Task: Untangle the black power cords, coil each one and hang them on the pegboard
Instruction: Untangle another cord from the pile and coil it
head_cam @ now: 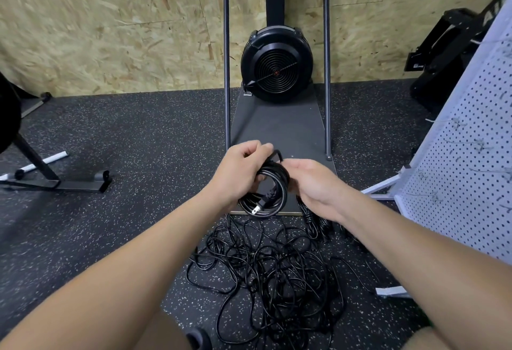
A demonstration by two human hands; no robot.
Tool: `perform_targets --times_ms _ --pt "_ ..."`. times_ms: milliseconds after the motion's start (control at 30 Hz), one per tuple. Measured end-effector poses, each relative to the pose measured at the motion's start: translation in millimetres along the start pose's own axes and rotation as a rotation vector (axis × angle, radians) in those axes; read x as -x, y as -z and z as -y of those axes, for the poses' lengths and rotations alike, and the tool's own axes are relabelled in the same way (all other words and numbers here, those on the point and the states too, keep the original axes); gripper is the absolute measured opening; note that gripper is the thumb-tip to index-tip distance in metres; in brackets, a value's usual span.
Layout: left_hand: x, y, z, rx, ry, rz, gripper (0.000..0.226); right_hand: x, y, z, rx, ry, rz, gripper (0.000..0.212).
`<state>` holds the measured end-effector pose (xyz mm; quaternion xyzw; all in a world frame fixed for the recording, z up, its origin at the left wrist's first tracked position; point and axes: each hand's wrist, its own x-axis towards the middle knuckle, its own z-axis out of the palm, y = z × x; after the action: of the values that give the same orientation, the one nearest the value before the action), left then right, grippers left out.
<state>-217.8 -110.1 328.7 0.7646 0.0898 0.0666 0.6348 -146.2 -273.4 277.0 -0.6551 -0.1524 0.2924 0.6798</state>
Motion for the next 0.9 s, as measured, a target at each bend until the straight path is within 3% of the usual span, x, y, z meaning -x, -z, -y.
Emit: perform_targets --times_ms 100,200,300,400,600,900 --pt "-3.5 -2.9 2.7 -0.038 -0.037 -0.067 0.042 1.8 -2.3 5.3 -0.145 -0.034 0.004 0.036" --pt "-4.8 -5.2 10.3 -0.164 -0.1 -0.101 0.05 8.3 -3.5 8.0 -0.09 -0.027 0.134 0.022" --pt "-5.9 -2.2 14.0 -0.146 -0.087 -0.081 0.052 14.1 7.9 9.9 -0.089 -0.047 0.269 0.017" --pt "-5.5 -1.6 13.5 -0.112 -0.076 -0.08 0.051 21.3 14.7 14.6 -0.022 -0.028 0.397 0.043" --pt "-9.5 -7.2 19.2 -0.225 -0.141 -0.16 0.052 14.2 -1.7 1.1 0.059 0.013 0.212 0.086" --pt "-11.7 -4.0 24.2 -0.025 -0.033 -0.18 0.051 16.9 -7.6 -0.1 0.155 0.139 0.043 0.094"
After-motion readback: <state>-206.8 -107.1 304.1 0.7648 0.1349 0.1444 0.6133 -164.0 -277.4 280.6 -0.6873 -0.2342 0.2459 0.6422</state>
